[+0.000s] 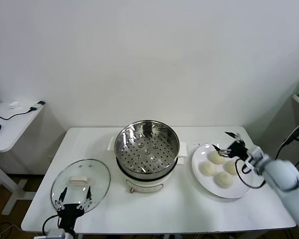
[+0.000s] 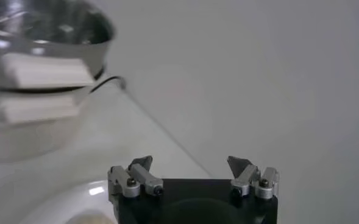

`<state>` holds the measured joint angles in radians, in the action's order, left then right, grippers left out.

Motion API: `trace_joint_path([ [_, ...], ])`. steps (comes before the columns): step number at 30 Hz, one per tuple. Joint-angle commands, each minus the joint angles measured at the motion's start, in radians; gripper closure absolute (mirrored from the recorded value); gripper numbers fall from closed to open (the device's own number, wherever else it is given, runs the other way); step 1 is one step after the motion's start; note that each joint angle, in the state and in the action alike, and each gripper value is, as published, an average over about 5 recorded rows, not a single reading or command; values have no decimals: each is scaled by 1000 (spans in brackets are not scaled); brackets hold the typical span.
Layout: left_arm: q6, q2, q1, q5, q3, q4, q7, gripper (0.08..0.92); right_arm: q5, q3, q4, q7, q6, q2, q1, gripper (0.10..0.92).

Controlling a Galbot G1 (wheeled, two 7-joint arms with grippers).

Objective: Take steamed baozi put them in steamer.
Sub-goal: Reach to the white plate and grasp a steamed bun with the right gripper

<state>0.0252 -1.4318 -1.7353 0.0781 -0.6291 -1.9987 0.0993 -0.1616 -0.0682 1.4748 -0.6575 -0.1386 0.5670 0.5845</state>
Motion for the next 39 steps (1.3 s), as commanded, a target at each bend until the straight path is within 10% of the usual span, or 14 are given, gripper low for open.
trace_joint_path([
  [1, -9, -12, -1, -6, 0, -6, 1, 177, 116, -845, -236, -510, 145, -166, -793, 203],
  [39, -25, -30, 29, -32, -7, 31, -13, 177, 141, -936, -751, -427, 111, 344, -697, 203],
])
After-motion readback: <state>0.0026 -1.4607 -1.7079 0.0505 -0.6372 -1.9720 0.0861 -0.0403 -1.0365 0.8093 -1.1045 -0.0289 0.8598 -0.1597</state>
